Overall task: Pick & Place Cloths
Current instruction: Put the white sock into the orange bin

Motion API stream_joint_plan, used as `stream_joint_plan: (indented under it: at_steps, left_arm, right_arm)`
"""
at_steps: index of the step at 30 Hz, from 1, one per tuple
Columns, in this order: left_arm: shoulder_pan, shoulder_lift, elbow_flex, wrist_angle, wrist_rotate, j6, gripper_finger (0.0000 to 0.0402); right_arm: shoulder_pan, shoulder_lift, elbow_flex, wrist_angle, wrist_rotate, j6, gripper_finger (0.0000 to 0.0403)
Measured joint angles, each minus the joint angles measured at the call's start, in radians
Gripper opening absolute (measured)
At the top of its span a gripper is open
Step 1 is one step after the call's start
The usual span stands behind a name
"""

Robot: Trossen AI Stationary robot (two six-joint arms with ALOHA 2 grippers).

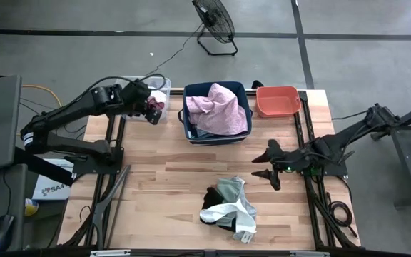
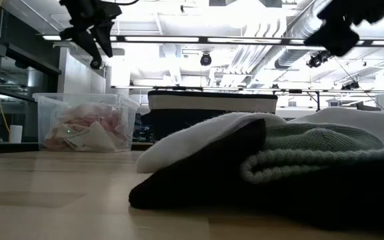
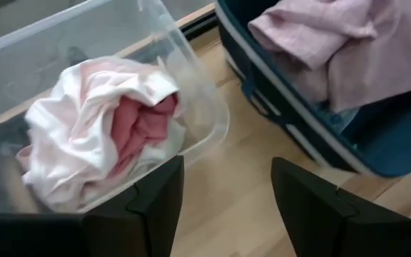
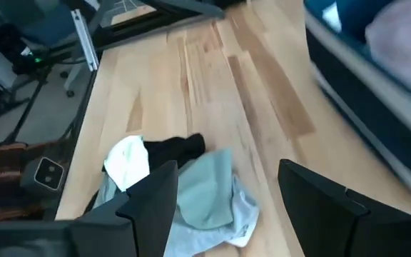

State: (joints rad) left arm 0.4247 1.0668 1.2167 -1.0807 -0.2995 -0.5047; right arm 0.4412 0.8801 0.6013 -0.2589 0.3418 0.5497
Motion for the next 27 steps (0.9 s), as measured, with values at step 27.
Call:
stream_joint_plan:
  at_steps: [27]
  left_arm:
    - [-0.489, 0.003, 0.000, -0.008, -0.306, -0.271, 0.0207]
  right_arm:
    - [0.089, 0.386, -0.167, 0.375, 0.007, -0.085, 0.0234]
